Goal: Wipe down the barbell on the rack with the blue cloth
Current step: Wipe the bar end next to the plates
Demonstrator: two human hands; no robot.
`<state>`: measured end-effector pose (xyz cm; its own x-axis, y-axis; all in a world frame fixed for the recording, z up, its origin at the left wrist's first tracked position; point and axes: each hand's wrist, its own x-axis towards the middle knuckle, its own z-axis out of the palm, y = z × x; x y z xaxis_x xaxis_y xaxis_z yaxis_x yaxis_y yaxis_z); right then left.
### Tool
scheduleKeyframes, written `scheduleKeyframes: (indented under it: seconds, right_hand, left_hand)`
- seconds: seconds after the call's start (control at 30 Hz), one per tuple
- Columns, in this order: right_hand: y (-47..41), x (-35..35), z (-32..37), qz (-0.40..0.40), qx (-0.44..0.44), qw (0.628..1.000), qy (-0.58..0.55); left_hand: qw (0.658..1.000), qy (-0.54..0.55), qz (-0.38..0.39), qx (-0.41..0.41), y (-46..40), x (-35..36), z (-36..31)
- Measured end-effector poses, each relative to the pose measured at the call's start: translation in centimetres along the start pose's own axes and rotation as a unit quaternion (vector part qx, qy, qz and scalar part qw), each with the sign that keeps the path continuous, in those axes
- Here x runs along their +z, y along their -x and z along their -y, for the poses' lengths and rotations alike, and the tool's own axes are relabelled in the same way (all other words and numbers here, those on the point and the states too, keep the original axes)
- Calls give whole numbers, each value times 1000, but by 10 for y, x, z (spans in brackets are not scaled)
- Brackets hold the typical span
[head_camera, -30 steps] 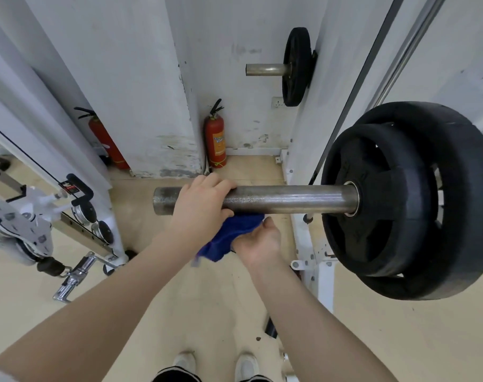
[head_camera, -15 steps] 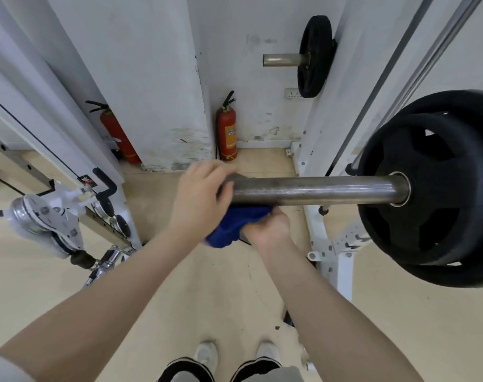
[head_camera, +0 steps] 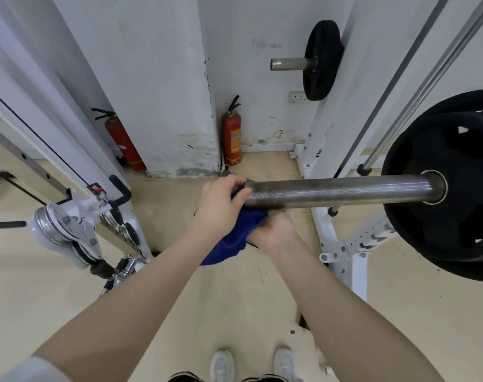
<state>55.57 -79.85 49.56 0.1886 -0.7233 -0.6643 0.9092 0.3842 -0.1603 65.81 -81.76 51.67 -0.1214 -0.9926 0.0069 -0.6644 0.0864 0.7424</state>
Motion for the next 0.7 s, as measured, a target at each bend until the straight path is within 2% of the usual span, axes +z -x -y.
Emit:
scheduleKeyframes:
  seconds: [0.17, 0.33, 0.47, 0.53, 0.63, 0.7]
  right_hand:
    - [-2, -25, 33, -81, -80, 993, -13]
    - [6, 1, 1, -77, -53, 994, -59]
    - [30, -12, 6, -66, -122, 989, 50]
    - [45, -22, 13, -68, -146, 985, 54]
    - [58, -24, 10, -91, -238, 961, 106]
    - [63, -17, 0, -115, -345, 909, 204]
  left_hand:
    - [998, 38, 40, -23, -4, 0, 5]
    - [999, -36, 27, 11, -5, 2, 0]
    - [999, 4, 42, 12, -5, 0, 3]
    - [998, 29, 49, 1, -5, 3, 4]
    - [996, 59, 57, -17, -4, 2, 2]
    - [992, 97, 72, -40, -3, 1, 1]
